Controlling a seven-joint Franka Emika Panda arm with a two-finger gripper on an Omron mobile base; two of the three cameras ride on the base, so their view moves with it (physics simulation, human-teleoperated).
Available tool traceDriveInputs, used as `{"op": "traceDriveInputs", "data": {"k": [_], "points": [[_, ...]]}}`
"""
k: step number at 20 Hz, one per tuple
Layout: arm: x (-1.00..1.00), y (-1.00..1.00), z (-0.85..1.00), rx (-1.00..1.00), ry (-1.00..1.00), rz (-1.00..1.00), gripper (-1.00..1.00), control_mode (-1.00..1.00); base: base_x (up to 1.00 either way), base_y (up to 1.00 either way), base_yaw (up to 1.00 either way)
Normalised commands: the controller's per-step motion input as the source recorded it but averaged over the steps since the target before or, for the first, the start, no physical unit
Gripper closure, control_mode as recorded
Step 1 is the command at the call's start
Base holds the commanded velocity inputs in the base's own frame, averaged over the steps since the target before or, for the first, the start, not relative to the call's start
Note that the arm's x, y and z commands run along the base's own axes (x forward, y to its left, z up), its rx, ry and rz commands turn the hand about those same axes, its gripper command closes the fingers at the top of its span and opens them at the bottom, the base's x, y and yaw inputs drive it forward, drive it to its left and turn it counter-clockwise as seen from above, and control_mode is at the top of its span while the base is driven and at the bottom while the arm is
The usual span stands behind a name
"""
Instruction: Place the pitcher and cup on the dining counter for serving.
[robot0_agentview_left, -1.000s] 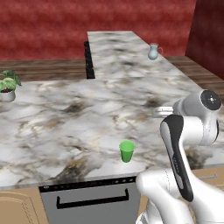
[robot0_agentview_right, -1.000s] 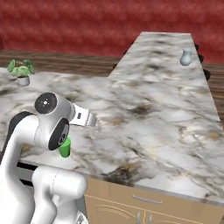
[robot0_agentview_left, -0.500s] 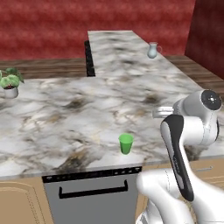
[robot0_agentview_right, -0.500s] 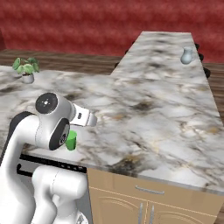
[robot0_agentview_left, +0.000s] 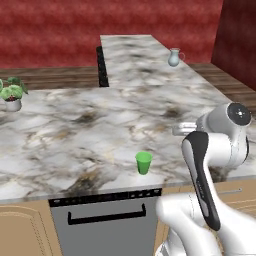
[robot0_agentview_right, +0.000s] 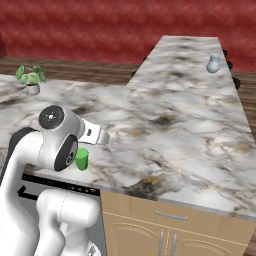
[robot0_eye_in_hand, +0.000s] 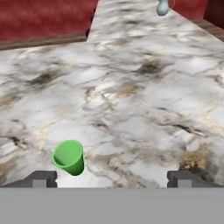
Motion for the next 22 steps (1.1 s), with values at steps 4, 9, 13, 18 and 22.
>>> {"op": "traceDriveInputs", "data": {"k": [4, 9, 13, 18, 22], "points": [[0.06, 0.37, -0.08, 0.0, 0.47, 0.0, -1.0, -1.0, 0.0, 0.0, 0.0], [0.25, 0.26, -0.02, 0.0, 0.5, 0.0, -1.0, -1.0, 0.0, 0.0, 0.0], [0.15, 0.0, -0.17, 0.0, 0.19, 0.0, -1.0, -1.0, 0.0, 0.0, 0.0], [0.09, 0.0, -0.45, 0.01, 0.04, 0.0, -1.0, -1.0, 0.0, 0.0, 0.0], [0.21, 0.04, -0.41, 0.0, 0.0, 0.0, -1.0, -1.0, 0.0, 0.0, 0.0]]}}
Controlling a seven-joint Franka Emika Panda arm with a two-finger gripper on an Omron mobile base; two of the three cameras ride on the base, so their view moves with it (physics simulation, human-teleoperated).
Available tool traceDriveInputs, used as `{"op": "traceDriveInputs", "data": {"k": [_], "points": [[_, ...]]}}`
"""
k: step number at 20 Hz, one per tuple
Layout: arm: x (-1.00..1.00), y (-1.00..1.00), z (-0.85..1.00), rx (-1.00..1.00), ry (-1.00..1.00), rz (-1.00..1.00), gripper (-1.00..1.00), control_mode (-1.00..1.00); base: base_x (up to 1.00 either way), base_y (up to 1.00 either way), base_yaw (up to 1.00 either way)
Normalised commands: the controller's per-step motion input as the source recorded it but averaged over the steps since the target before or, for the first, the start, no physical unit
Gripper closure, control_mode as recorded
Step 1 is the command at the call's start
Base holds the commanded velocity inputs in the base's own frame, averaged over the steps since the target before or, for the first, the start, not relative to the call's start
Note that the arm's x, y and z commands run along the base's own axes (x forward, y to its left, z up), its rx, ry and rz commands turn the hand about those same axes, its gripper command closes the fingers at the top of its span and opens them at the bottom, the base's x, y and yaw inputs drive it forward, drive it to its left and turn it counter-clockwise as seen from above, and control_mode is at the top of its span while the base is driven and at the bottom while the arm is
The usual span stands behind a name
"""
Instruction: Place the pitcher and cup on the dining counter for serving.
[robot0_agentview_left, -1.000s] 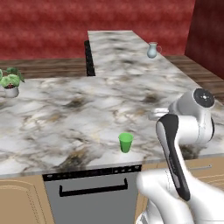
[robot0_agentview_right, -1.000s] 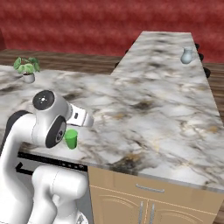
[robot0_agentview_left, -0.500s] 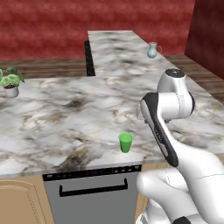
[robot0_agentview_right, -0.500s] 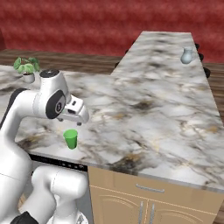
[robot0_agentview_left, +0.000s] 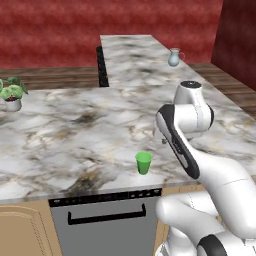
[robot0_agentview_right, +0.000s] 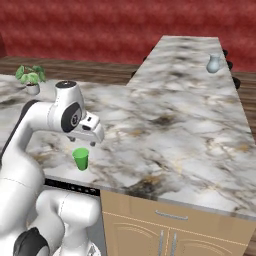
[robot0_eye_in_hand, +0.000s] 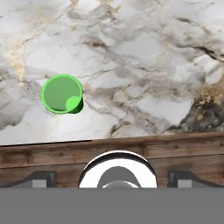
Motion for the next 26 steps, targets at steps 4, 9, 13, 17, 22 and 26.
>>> {"op": "traceDriveInputs", "data": {"k": [4, 9, 13, 17, 22, 26], "points": [[0.33, 0.19, -0.27, 0.01, 0.0, 0.0, -1.0, -1.0, 0.0, 0.0, 0.0], [0.18, 0.22, -0.42, 0.03, 0.02, 0.0, -1.0, -1.0, 0.0, 0.0, 0.0], [0.18, 0.06, -0.44, 0.04, 0.01, 0.0, -1.0, -1.0, 0.0, 0.0, 0.0], [0.21, 0.06, -0.37, 0.04, 0.02, 0.0, -1.0, -1.0, 0.0, 0.0, 0.0], [0.22, 0.01, -0.32, 0.03, 0.01, 0.0, -1.0, -1.0, 0.0, 0.0, 0.0], [0.29, 0.0, -0.29, 0.02, 0.02, 0.0, -1.0, -1.0, 0.0, 0.0, 0.0]]}}
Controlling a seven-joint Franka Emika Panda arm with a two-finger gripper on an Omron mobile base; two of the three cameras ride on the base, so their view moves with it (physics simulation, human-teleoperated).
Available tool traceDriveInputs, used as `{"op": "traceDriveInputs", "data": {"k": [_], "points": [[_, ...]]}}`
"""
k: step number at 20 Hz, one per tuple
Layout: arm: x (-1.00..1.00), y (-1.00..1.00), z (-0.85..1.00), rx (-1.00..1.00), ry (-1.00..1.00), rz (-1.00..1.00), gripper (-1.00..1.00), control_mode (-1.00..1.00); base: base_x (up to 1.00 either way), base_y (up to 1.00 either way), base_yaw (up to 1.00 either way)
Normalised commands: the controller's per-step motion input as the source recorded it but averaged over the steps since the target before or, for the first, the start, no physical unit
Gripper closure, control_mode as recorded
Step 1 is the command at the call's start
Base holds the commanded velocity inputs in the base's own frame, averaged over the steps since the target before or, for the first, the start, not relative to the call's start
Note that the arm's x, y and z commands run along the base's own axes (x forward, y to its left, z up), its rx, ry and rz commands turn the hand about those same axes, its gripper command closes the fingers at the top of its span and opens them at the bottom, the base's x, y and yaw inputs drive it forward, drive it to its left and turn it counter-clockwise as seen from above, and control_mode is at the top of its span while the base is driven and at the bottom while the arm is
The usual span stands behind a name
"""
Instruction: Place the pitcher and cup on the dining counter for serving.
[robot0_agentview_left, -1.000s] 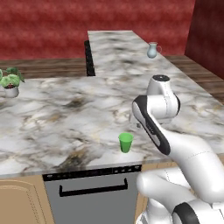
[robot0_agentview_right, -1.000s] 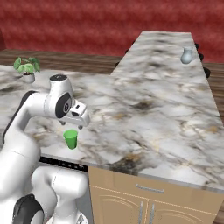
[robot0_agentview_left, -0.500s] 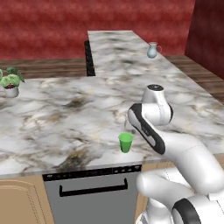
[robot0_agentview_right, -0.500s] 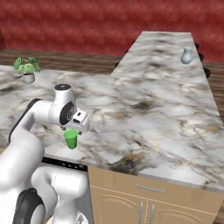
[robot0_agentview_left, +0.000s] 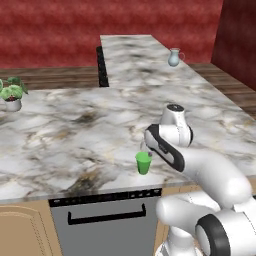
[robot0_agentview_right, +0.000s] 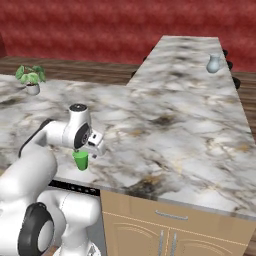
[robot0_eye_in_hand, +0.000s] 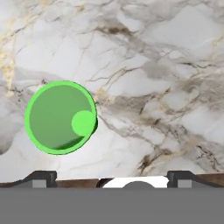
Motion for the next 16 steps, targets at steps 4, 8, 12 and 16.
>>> {"op": "traceDriveInputs", "data": {"k": [4, 8, 12, 16], "points": [[0.21, 0.0, -0.29, 0.0, 0.03, 0.0, -1.0, -1.0, 0.0, 0.0, 0.0], [0.15, 0.0, -0.33, 0.0, 0.04, 0.0, -1.0, -1.0, 0.0, 0.0, 0.0], [0.16, 0.01, -0.3, 0.0, 0.04, 0.0, -1.0, -1.0, 0.0, 0.0, 0.0], [0.13, 0.01, -0.29, 0.0, 0.03, 0.0, -1.0, -1.0, 0.0, 0.0, 0.0]]}}
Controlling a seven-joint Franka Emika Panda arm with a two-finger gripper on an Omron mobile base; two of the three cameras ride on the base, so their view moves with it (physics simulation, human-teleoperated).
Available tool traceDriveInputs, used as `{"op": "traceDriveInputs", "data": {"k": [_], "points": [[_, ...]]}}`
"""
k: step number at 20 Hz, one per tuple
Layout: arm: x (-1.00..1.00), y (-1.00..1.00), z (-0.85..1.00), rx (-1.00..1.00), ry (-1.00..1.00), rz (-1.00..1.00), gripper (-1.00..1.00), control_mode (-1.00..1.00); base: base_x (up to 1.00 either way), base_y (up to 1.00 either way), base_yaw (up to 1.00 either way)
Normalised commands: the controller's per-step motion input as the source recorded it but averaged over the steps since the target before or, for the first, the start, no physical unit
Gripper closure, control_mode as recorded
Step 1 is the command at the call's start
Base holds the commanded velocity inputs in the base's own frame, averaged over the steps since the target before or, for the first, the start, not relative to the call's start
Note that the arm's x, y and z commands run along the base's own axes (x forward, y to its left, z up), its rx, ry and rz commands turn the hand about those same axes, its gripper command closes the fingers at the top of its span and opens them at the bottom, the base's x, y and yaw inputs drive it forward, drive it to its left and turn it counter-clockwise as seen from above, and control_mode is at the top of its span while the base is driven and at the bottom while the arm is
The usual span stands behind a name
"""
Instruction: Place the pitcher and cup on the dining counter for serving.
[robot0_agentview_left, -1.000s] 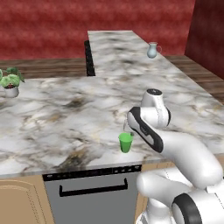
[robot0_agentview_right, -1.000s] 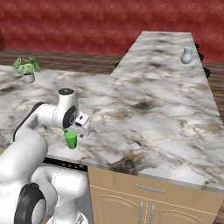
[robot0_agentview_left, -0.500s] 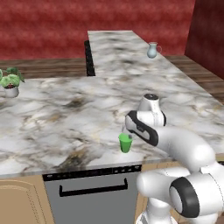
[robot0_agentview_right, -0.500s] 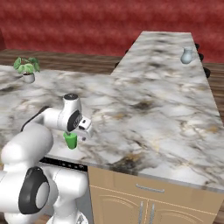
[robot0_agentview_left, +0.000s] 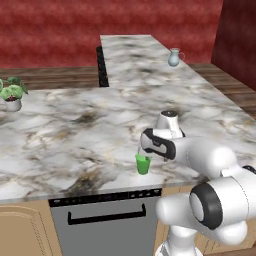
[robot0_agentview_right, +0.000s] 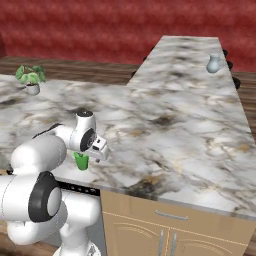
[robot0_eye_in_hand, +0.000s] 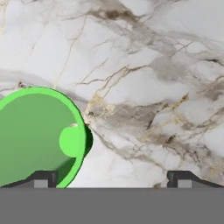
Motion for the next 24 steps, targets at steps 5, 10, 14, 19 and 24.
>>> {"op": "traceDriveInputs", "data": {"k": [5, 10, 14, 19, 24], "points": [[0.01, 0.02, -0.3, 0.0, 0.02, 0.0, -1.0, -1.0, 0.0, 0.0, 0.0], [0.0, 0.09, -0.44, 0.0, 0.03, 0.0, 1.0, -1.0, 0.0, 0.0, 0.0], [0.0, 0.05, -0.47, 0.0, 0.01, 0.0, 1.0, -1.0, 0.0, 0.0, 0.0], [0.01, 0.01, -0.12, 0.01, 0.0, 0.0, 1.0, -1.0, 0.0, 0.0, 0.0], [0.0, 0.0, 0.0, 0.0, 0.0, 0.0, 1.0, -1.0, 0.0, 0.0, 0.0]]}}
